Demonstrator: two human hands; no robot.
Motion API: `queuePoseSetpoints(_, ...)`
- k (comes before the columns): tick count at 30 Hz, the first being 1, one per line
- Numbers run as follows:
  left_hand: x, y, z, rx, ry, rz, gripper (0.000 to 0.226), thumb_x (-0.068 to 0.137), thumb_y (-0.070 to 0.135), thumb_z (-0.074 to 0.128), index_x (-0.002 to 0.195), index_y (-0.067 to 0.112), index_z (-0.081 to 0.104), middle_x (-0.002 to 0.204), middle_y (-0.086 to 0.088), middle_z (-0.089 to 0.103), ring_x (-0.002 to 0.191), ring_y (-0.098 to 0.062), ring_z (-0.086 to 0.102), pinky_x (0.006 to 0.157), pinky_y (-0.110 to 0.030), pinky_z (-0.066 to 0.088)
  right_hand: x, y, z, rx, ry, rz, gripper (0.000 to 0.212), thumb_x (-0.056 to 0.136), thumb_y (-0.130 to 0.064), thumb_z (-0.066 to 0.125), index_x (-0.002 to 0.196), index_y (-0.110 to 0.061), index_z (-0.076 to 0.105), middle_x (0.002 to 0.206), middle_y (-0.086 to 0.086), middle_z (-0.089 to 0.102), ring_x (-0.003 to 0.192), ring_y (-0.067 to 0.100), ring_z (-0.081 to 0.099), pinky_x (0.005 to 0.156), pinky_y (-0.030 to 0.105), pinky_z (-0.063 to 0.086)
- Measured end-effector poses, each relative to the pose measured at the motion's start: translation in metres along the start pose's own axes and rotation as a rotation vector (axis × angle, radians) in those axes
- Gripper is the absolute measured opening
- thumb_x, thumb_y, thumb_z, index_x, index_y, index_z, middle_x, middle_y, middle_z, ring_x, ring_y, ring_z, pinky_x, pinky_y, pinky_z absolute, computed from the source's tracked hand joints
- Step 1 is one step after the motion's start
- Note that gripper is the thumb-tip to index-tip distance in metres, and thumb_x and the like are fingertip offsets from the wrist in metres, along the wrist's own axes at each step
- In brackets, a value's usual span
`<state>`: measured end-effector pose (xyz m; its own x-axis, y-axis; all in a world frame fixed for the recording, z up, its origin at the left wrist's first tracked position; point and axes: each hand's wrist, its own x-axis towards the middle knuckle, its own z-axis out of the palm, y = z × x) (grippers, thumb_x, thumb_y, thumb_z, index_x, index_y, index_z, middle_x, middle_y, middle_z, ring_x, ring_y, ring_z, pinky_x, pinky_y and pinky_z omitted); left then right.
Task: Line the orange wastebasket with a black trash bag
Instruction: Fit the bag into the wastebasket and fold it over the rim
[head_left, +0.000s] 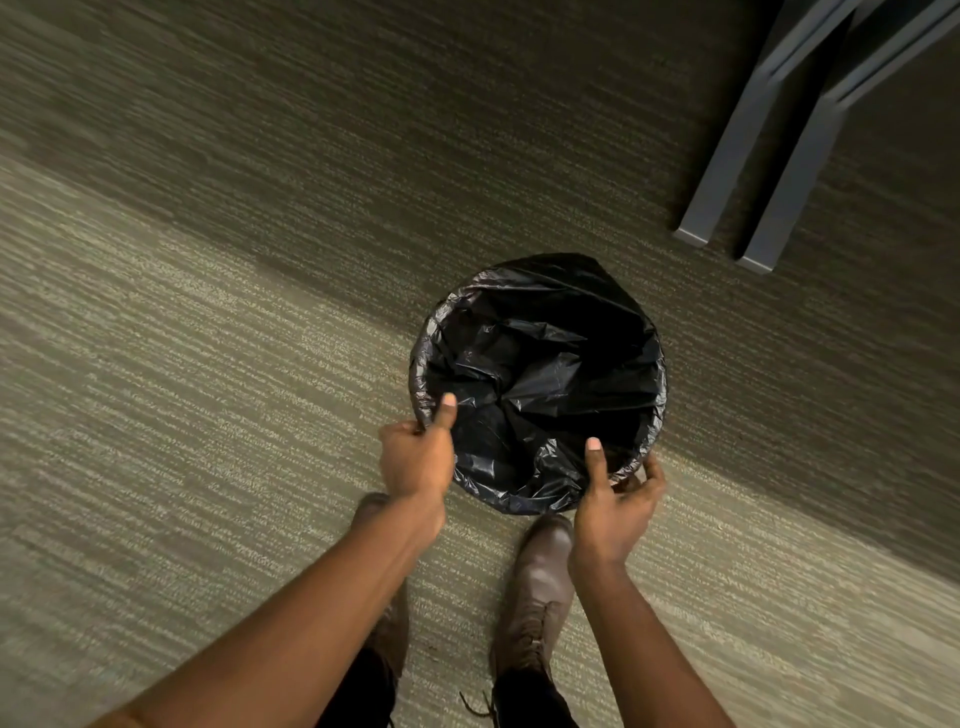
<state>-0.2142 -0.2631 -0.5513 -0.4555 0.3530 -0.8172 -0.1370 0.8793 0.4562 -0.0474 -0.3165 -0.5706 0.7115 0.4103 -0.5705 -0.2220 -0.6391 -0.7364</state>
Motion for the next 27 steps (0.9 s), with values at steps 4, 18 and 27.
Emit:
queuePoseSetpoints(4,-0.004,-0.004,0.008,-0.095,-0.077,-0.138,0.024,0.096,0.021,0.081,0.116,0.009,0.075,0.105,-0.001,0.081,0.106,-0.027,0.075,0.105,-0.048,0.057,-0.002,0.006,0.007,0.016,-0.046,0.076,0.076,0.106,-0.026,0.070,0.169,-0.011,0.031,0.172,0.008,0.041,0.159,0.025,0.039,0.134,0.045,0.029)
queuePoseSetpoints(18,-0.014,-0.011,0.004,-0.151,-0.079,-0.209,0.047,0.084,0.059,0.085,0.086,0.016,0.066,0.080,0.005,0.059,0.077,-0.016,0.054,0.092,-0.046,0.058,0.008,0.014,-0.008,0.003,-0.035,0.081,0.085,0.090,-0.054,0.082,0.157,-0.020,0.042,0.144,0.010,0.062,0.129,0.028,0.064,0.114,0.045,0.051)
queuePoseSetpoints(27,-0.041,-0.041,0.021,-0.312,-0.156,-0.288,0.021,0.101,0.003,0.071,0.121,0.008,0.065,0.118,-0.008,0.072,0.118,-0.030,0.069,0.109,-0.053,0.054,-0.017,0.021,0.001,0.101,-0.094,0.199,0.053,0.095,0.000,0.078,0.139,-0.010,0.051,0.122,0.007,0.075,0.114,0.024,0.073,0.110,0.045,0.056)
